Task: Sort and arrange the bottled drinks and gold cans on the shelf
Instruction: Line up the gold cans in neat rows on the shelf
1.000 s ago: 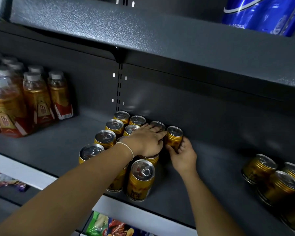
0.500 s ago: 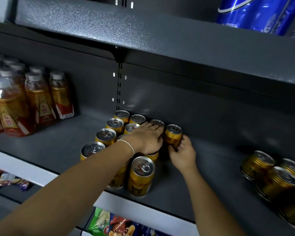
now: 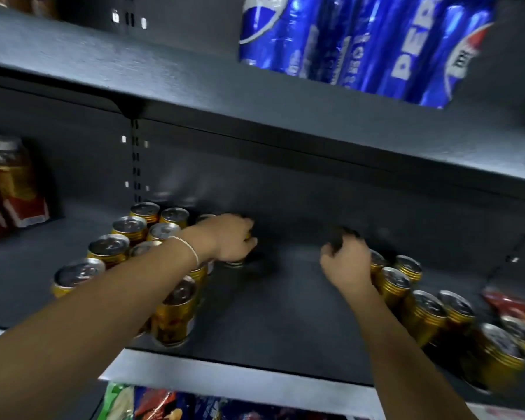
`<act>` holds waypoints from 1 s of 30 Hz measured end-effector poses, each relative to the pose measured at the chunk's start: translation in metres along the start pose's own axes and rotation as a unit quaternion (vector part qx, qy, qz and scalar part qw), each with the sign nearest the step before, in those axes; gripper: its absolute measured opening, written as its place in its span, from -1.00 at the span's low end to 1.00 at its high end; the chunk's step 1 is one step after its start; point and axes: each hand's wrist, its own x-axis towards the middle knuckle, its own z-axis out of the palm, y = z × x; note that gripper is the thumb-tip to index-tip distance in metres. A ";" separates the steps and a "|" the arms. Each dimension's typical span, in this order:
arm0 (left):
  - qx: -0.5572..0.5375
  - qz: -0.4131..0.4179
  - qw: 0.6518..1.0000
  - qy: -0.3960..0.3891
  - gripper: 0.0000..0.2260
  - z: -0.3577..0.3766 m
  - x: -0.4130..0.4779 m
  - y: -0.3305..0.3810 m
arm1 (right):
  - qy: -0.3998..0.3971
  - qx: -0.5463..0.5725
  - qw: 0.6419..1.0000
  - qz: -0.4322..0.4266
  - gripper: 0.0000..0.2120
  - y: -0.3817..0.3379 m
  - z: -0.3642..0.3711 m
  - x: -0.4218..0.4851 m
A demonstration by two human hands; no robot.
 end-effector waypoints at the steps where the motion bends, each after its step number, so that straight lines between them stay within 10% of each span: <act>1: 0.000 0.013 1.000 0.007 -0.51 0.002 0.003 0.016 | -0.004 -0.025 1.000 -0.006 -0.70 0.008 -0.008 0.002; 7: -0.046 0.059 0.997 -0.009 -0.50 0.029 0.017 0.093 | -0.142 -0.266 0.954 0.001 -0.65 0.049 -0.035 0.023; 19: -0.083 0.006 0.995 -0.058 -0.49 0.070 -0.005 0.125 | -0.232 -0.268 0.934 0.044 -0.52 0.068 -0.027 0.045; 30: -0.144 -0.003 0.989 -0.005 -0.44 0.044 -0.025 0.094 | -0.208 0.200 0.956 0.057 -0.45 0.010 -0.035 0.015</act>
